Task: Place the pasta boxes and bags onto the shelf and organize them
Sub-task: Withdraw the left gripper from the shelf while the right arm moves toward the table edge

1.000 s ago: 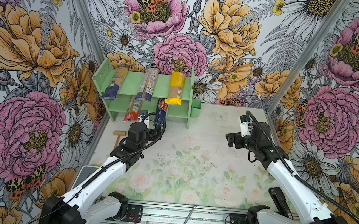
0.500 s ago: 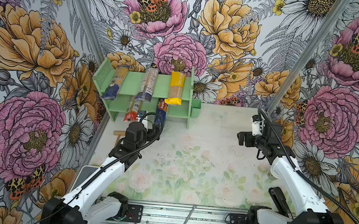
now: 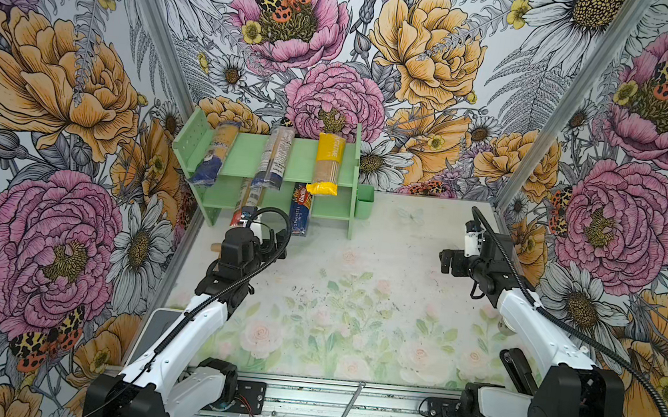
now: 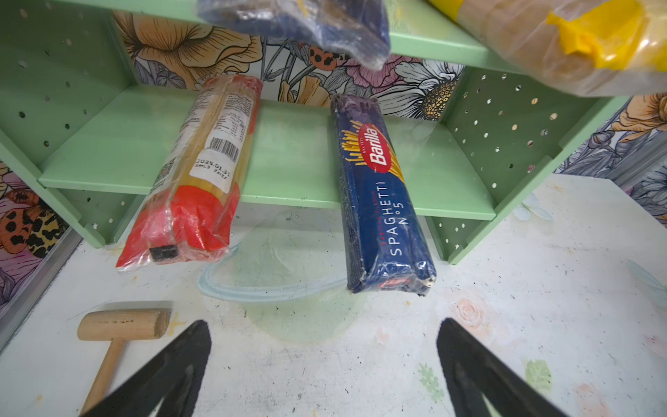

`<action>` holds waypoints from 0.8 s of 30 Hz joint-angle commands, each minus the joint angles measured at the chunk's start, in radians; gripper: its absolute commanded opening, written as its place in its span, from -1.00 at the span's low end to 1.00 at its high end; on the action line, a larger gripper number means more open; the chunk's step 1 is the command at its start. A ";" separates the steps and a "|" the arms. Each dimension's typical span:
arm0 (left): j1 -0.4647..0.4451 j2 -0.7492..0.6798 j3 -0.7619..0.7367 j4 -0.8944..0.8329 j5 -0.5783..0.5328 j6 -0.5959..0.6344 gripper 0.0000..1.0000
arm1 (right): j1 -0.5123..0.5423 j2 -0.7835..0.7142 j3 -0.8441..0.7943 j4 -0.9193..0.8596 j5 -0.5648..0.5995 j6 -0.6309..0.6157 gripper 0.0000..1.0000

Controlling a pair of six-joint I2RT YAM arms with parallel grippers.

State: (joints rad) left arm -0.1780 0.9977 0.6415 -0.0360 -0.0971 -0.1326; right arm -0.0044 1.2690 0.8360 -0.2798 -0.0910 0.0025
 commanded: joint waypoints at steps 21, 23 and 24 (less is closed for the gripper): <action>0.238 0.032 -0.152 0.310 0.080 0.031 0.98 | -0.020 0.067 -0.141 0.366 -0.064 0.014 0.99; 0.241 0.056 -0.148 0.322 0.088 0.042 0.98 | -0.022 0.067 -0.152 0.387 -0.069 0.021 0.99; 0.243 0.065 -0.146 0.326 0.088 0.043 0.98 | -0.023 0.070 -0.156 0.393 -0.071 0.022 0.99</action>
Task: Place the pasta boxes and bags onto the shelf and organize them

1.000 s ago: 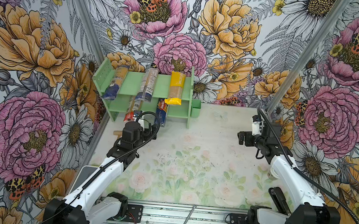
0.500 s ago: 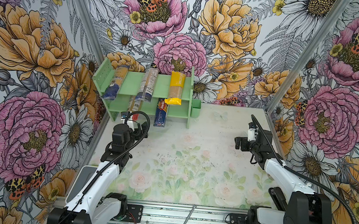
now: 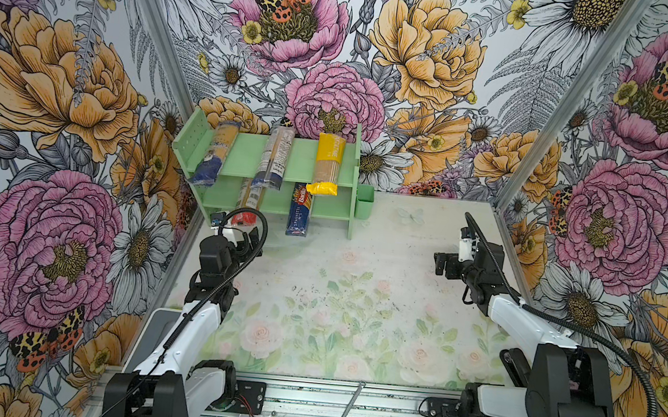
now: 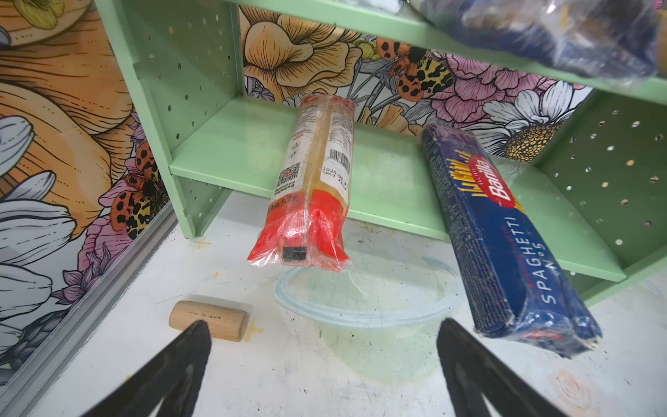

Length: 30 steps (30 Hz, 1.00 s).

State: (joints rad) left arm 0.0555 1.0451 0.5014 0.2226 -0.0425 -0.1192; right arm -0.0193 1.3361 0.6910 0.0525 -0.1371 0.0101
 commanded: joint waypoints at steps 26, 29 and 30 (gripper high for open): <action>0.051 0.232 -0.088 0.374 0.080 0.046 0.98 | -0.019 0.087 -0.119 0.331 0.034 0.027 0.99; 0.055 0.282 -0.096 0.439 0.098 0.046 0.98 | -0.019 0.108 -0.151 0.417 0.033 0.027 0.99; 0.055 0.300 -0.099 0.460 0.102 0.046 0.97 | -0.020 0.107 -0.153 0.420 0.038 0.025 0.99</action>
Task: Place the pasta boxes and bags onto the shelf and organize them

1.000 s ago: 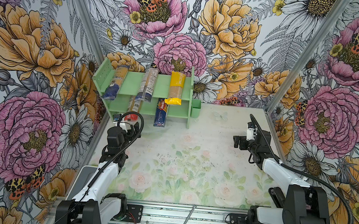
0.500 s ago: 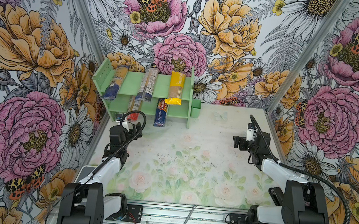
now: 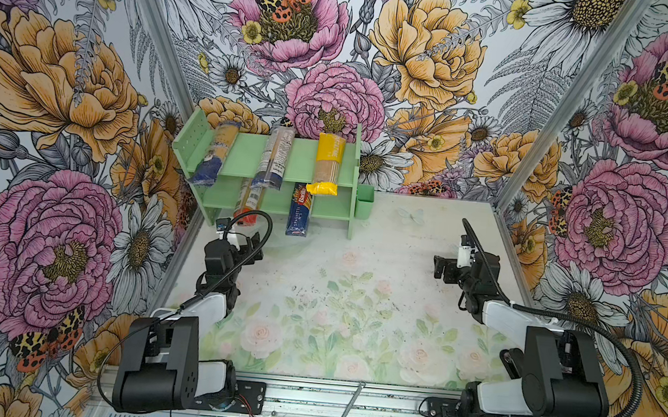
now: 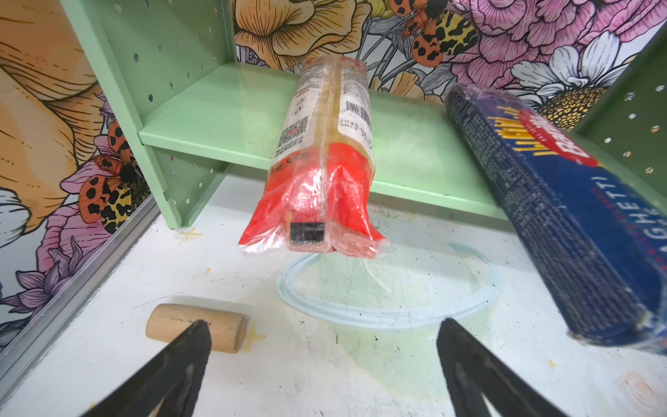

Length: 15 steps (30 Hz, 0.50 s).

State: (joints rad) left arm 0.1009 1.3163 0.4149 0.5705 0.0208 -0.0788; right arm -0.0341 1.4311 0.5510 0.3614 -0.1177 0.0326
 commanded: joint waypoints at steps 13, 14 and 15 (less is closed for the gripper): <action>0.009 0.146 -0.019 0.260 0.053 0.014 0.98 | -0.008 0.069 -0.066 0.307 0.006 0.003 0.99; 0.009 0.149 -0.019 0.263 0.059 0.016 0.98 | -0.009 0.069 -0.070 0.312 0.006 0.003 0.99; 0.007 0.154 -0.024 0.276 0.068 0.021 0.98 | -0.008 0.067 -0.078 0.324 0.006 0.001 0.99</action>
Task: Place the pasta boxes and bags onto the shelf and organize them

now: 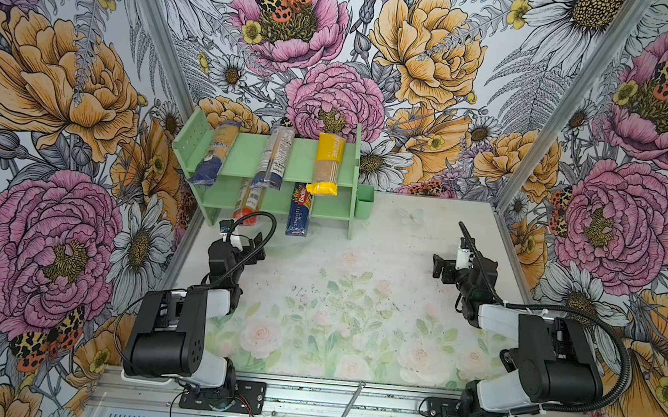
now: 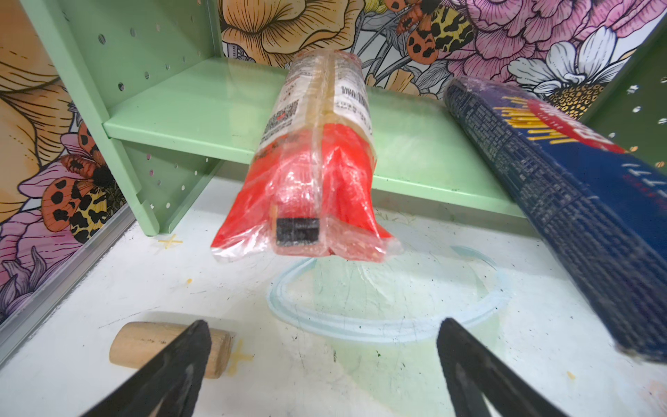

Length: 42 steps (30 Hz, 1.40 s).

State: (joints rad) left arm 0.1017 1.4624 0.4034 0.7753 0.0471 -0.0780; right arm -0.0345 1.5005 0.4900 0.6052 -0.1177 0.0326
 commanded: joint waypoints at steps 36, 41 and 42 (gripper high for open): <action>-0.042 0.092 -0.031 0.176 -0.014 0.063 0.97 | -0.022 0.041 -0.087 0.247 0.049 0.038 0.99; -0.061 0.090 -0.025 0.163 -0.035 0.077 0.98 | -0.021 0.038 -0.094 0.255 0.050 0.038 0.99; -0.064 0.089 -0.025 0.159 -0.040 0.079 0.98 | -0.023 0.038 -0.094 0.255 0.050 0.038 0.99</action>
State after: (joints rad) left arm 0.0513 1.5558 0.3611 0.9318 0.0330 -0.0242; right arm -0.0532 1.5288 0.3805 0.8284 -0.0746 0.0601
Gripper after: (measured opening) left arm 0.987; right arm 0.995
